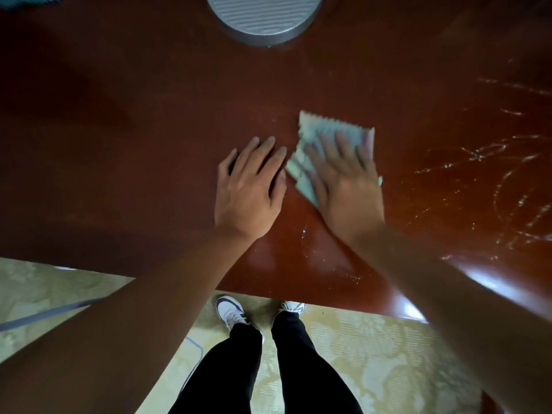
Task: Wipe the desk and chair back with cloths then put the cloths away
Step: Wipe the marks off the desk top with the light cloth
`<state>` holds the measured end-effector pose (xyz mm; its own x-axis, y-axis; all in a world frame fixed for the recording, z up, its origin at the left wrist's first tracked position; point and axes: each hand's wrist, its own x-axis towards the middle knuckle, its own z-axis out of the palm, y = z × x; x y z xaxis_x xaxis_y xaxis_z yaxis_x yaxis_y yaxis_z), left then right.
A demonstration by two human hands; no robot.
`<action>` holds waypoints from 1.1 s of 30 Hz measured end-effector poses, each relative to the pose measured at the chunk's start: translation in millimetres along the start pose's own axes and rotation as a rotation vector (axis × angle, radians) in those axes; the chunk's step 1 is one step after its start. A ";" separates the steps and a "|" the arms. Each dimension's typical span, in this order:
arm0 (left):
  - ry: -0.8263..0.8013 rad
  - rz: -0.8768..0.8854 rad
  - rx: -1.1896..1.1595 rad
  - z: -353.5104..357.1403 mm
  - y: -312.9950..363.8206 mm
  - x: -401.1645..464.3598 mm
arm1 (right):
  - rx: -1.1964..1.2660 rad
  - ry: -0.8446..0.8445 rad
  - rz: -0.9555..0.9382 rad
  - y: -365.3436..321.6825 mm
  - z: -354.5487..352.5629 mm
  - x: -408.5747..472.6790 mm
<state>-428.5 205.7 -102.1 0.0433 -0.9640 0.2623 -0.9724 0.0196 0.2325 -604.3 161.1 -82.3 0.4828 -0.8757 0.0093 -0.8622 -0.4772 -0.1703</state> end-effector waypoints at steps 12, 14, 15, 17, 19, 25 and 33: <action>-0.075 -0.132 0.068 -24.2 -42.7 -17.9 | -0.041 -0.061 0.079 12.0 -5.0 137.9; -0.064 -0.170 0.082 -24.1 -50.1 -20.2 | -0.065 -0.035 0.013 -7.3 0.6 133.4; -0.055 -0.176 0.086 -21.9 -52.1 -21.1 | -0.069 -0.020 -0.068 -17.7 4.7 119.8; -0.035 -0.169 0.080 -18.2 -52.1 -22.0 | -0.024 0.006 -0.254 -30.6 7.1 78.3; -0.022 -0.166 0.071 -17.8 -52.0 -22.5 | 0.061 0.006 -0.383 -30.9 7.4 40.8; -0.022 -0.183 0.058 -19.6 -50.3 -21.1 | -0.075 -0.049 -0.095 12.5 -9.1 132.4; -0.018 -0.189 0.061 -18.8 -49.7 -21.3 | -0.068 0.004 -0.162 -37.0 2.5 141.1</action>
<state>-376.9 230.3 -101.6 0.2226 -0.9536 0.2028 -0.9596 -0.1775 0.2184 -503.9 55.5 -77.2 0.6160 -0.7870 0.0350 -0.7814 -0.6161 -0.0995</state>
